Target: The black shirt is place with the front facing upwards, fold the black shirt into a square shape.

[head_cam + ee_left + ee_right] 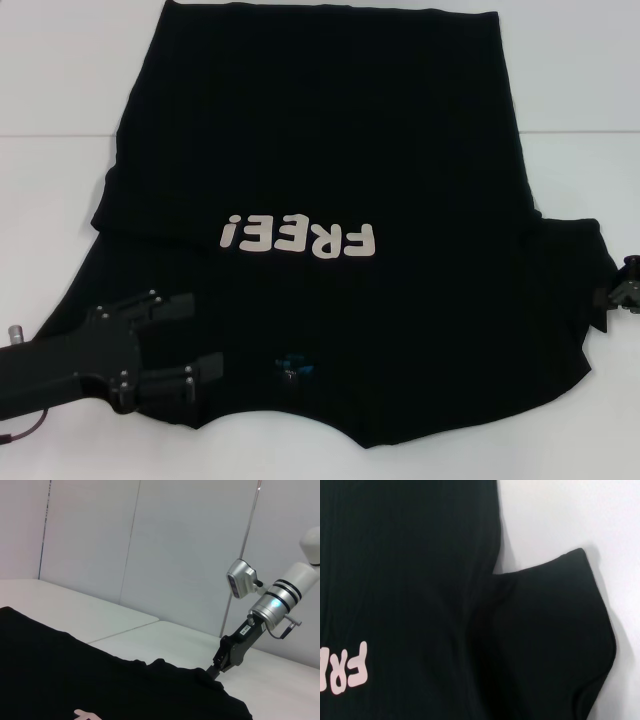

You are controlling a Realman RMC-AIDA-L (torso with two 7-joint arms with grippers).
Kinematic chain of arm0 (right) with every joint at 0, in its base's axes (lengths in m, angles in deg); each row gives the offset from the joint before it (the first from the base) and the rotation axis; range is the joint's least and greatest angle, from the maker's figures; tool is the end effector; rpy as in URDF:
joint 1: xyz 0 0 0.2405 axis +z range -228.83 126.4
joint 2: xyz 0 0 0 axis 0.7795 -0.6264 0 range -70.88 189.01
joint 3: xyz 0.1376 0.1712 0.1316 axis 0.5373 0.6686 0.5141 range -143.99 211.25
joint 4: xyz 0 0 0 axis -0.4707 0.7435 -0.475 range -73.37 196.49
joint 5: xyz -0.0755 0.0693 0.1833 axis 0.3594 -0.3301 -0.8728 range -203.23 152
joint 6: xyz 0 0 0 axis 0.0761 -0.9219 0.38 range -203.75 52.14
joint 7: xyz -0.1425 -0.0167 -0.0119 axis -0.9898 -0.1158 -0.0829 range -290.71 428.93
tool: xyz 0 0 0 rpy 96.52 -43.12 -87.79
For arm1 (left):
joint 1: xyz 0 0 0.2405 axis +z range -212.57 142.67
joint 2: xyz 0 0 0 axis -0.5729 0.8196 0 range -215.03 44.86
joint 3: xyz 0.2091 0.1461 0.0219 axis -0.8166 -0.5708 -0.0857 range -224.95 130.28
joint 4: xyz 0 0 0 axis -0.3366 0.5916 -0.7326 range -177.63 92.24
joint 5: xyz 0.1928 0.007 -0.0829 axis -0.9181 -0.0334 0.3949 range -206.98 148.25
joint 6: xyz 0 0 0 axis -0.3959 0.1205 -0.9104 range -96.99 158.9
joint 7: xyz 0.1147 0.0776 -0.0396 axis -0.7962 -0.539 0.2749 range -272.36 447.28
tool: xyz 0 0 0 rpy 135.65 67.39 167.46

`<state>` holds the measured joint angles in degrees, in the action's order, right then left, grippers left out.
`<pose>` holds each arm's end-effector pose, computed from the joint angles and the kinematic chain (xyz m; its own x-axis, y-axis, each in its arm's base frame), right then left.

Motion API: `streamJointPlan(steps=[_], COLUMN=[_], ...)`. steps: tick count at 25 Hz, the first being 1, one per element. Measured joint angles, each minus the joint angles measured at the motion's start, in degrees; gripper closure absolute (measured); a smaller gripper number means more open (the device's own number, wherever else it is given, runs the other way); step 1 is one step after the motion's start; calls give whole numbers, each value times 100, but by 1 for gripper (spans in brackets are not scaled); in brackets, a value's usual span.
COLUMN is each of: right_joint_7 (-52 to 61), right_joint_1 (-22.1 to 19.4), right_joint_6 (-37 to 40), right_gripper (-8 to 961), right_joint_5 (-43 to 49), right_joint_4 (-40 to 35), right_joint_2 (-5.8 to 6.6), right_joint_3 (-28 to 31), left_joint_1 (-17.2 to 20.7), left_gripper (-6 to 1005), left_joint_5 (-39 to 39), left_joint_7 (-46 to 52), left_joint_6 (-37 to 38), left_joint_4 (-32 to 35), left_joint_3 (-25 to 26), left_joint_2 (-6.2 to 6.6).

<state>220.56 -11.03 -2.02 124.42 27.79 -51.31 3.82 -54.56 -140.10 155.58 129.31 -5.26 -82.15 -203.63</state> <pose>0.3286 0.3817 0.0557 -0.0449 -0.9182 -0.3936 -0.9759 0.1247 -0.1794 -0.3038 0.2697 0.0190 0.7510 0.2656 0.6045 0.4563 -0.8705 -0.1844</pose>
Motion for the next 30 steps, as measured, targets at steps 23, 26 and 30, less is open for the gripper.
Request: streamJointPlan(steps=[23, 26, 30], right_joint_7=[-31, -21, -5], right_joint_1=[-24, -20, -3], right_joint_6=[78, 86, 89], right_gripper=[788, 731, 623], right_joint_5=[-10, -10, -10], right_joint_4=[-17, -17, -16], right_joint_2=[15, 16, 17], right_joint_3=[10, 15, 13], left_joint_1=[-45, -45, -43], left_gripper=[113, 112, 112], left_joint_5=[0, 0, 0], left_joint_7=[0, 13, 70], left_joint_6=[-5, -1, 7], left_joint_4=[4, 8, 9], left_joint_3=[1, 1, 1], left_joint_2=[23, 20, 31])
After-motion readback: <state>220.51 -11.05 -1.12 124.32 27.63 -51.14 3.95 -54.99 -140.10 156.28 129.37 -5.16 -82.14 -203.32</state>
